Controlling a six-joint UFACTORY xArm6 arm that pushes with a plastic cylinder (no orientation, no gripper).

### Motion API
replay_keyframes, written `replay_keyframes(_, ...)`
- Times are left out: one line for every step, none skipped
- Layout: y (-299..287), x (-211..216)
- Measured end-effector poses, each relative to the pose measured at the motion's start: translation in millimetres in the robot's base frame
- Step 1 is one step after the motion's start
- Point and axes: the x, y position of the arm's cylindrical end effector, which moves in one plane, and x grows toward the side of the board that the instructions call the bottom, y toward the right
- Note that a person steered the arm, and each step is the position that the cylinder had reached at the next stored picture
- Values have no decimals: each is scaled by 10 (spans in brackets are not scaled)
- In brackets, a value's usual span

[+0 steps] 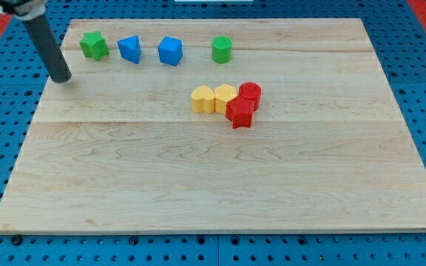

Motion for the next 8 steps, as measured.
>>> replay_keyframes(25,-551)
replay_keyframes(87,-795)
replay_keyframes(742,-707)
replay_keyframes(582,-707)
replay_keyframes(143,-684)
replay_keyframes(477,-532)
replay_keyframes(971,-519)
replay_keyframes(1185,-519)
